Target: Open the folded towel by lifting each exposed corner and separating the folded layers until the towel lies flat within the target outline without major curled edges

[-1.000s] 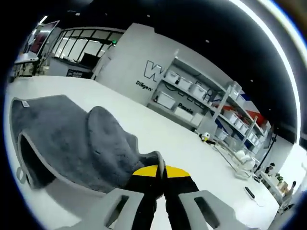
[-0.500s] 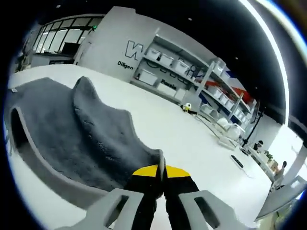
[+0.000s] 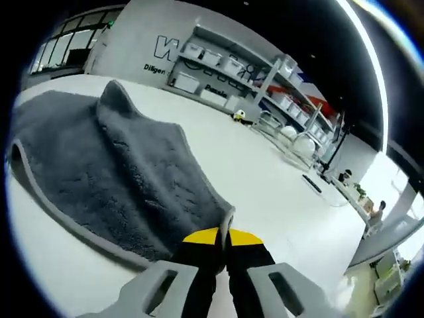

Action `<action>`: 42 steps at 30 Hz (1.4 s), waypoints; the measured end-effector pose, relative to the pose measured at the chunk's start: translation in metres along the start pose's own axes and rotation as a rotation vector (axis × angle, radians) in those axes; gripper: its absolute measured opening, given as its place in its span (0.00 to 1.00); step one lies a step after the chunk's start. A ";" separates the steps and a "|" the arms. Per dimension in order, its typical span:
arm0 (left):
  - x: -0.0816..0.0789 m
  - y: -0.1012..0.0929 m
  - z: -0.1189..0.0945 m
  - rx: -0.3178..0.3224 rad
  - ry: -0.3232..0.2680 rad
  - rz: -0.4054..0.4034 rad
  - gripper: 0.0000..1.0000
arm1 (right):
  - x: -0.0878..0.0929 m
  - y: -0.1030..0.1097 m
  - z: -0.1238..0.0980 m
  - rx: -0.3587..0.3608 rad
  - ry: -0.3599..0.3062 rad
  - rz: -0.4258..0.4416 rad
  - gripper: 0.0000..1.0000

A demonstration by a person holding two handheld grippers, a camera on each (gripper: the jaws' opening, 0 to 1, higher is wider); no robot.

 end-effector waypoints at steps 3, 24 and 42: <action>-0.001 0.000 0.001 0.004 0.002 0.005 0.98 | 0.007 -0.006 -0.006 0.011 -0.004 0.028 0.00; -0.004 -0.001 0.019 0.041 0.043 0.022 0.98 | -0.069 0.042 -0.144 -0.161 -0.476 0.027 0.49; -0.012 -0.003 0.034 0.117 0.066 0.064 0.98 | -0.058 0.154 -0.204 -0.554 -0.419 0.060 0.95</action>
Point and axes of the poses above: the point that each gripper's makers call its tool centre point, and the gripper's own axes: z roughly forward along the fingers, y roughly to its left, x roughly out of its underside, the point moved 9 cm from there along -z, roughly backward along the fingers, and after that the axes turned 5 degrees about z, right-handed, at the moved point
